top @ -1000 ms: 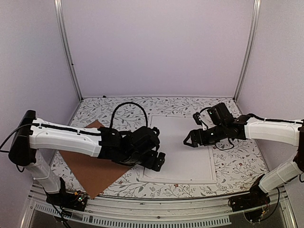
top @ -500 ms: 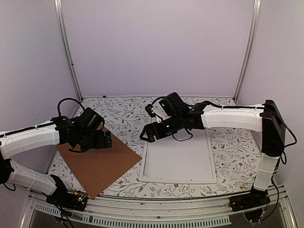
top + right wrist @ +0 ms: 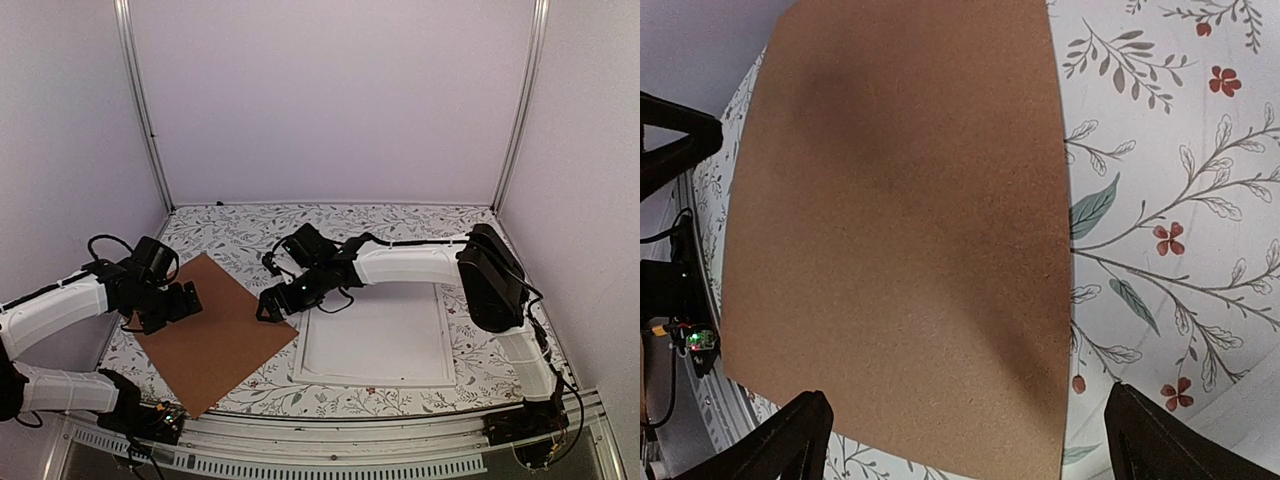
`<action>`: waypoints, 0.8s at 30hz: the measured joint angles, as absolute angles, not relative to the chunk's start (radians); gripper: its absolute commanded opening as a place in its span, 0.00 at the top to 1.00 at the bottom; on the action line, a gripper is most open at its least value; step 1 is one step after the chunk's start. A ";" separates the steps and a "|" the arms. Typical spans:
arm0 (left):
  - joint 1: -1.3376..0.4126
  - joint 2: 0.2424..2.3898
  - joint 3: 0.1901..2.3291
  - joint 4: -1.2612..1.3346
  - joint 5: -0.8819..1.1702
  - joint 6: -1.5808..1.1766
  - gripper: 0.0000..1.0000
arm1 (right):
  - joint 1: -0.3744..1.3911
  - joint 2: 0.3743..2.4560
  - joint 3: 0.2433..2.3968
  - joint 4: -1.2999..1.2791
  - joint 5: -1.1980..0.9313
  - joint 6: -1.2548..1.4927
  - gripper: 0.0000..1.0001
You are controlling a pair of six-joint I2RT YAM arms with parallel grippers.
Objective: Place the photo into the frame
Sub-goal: Turn over the backboard at the center of the board.
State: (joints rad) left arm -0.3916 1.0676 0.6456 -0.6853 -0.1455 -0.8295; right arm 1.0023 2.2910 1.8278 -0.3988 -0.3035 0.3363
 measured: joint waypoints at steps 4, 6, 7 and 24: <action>-0.337 1.066 0.625 -0.685 -0.146 -0.860 0.00 | 1.002 2.361 1.882 -0.425 -0.316 0.346 0.01; -0.308 1.066 0.610 -0.684 -0.145 -0.871 0.00 | 1.002 2.396 1.922 -0.437 -0.320 0.350 0.02; -0.288 1.066 0.598 -0.684 -0.143 -0.880 0.00 | 1.002 2.415 1.947 -0.448 -0.322 0.352 0.02; -0.173 1.132 0.548 -0.745 -0.192 -1.020 0.00 | 1.001 2.520 2.103 -0.463 -0.341 0.386 0.03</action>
